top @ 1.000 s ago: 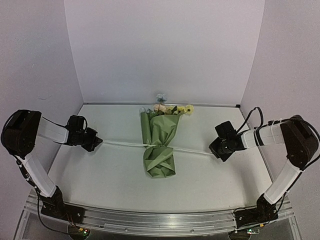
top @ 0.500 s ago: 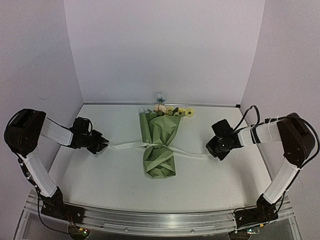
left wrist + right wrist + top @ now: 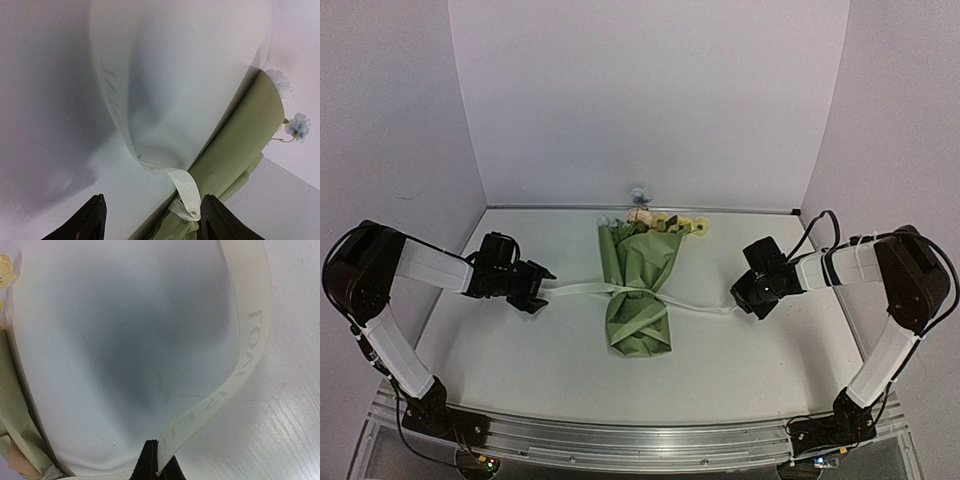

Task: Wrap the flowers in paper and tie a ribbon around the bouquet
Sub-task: Tie the ribbon around the folded bouquet.

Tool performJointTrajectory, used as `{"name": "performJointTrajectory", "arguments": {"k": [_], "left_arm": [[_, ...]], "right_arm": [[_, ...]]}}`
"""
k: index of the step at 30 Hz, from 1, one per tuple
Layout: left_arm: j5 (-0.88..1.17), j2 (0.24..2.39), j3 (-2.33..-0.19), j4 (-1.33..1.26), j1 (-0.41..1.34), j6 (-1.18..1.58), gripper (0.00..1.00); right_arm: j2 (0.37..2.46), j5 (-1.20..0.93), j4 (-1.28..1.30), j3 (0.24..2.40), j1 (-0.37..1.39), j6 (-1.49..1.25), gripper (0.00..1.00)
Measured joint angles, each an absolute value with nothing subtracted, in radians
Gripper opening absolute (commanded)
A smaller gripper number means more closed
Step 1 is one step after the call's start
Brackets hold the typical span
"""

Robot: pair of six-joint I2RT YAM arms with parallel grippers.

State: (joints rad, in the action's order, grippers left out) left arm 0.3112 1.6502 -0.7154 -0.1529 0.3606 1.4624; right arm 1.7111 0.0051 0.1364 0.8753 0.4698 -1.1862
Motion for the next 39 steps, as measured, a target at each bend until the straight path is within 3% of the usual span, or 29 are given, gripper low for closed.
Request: {"name": "performJointTrajectory", "arguments": {"k": [12,23,32,39], "left_arm": [[0.284,1.833,-0.808,-0.348,0.561,1.738,0.7],[0.166,1.967,-0.856,-0.569,0.63,1.958,0.65],[0.095,2.006,-0.834,-0.673,0.623,1.992,0.44],[0.079,2.025,-0.811,-0.751,0.611,1.989,0.23]], "right_arm": [[1.703,-0.03,0.152,0.875,0.47,-1.199,0.37],[1.633,-0.05,0.153,0.875,0.47,-1.201,0.41],[1.63,-0.083,0.153,0.875,0.481,-1.208,0.45],[1.63,-0.119,0.15,0.875,0.525,-1.241,0.56]]}}
